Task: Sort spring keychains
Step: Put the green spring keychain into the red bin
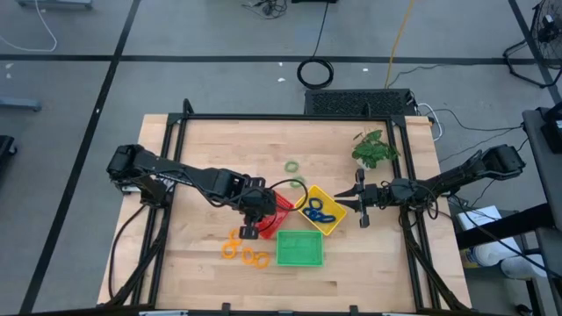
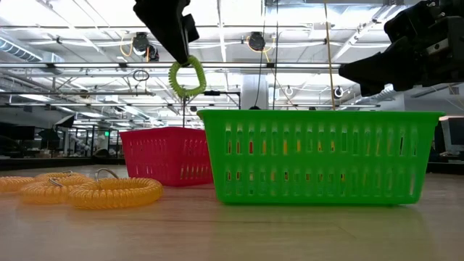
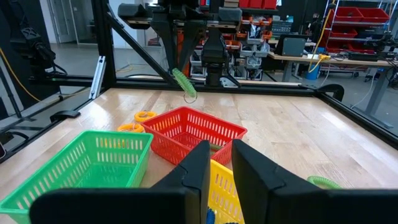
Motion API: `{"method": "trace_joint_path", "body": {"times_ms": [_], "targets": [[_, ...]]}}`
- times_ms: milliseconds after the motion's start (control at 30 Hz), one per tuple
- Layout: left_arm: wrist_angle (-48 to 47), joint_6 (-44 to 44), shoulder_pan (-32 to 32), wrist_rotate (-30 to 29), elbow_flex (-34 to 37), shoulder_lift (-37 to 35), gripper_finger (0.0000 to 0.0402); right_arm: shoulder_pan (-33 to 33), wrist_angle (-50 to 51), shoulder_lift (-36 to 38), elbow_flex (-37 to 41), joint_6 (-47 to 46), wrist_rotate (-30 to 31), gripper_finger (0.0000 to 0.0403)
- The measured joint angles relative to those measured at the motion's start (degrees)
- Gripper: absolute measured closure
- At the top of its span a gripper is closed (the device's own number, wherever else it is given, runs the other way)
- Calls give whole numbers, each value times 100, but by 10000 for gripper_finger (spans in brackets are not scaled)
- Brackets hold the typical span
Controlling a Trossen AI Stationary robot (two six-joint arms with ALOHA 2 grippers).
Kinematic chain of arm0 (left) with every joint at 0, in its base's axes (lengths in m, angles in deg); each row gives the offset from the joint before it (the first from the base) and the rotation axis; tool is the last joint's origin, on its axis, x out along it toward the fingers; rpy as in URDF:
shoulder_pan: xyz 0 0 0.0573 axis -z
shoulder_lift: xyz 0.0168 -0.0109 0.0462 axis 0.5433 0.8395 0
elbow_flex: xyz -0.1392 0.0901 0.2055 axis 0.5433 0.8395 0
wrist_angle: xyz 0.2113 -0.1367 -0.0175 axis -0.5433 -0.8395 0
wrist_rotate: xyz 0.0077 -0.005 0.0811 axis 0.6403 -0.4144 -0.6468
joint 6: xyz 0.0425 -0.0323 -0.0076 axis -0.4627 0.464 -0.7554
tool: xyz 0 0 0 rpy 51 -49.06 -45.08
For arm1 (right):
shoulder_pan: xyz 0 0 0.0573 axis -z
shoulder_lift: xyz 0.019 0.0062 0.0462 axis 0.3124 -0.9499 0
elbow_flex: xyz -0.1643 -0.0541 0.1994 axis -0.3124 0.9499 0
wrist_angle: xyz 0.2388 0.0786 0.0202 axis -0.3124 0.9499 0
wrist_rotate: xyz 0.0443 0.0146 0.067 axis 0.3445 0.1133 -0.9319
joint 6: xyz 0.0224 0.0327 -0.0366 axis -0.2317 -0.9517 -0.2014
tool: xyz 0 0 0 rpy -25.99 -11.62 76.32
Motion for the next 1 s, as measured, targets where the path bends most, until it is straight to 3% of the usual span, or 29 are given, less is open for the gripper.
{"method": "trace_joint_path", "body": {"times_ms": [733, 1000], "targets": [[90, 272, -13, -13, 0, 0, 351, 0, 0, 1, 0, 0, -1, 346], [66, 381, -13, -40, 0, 0, 304, 0, 2, 2, -2, 0, -2, 346]]}}
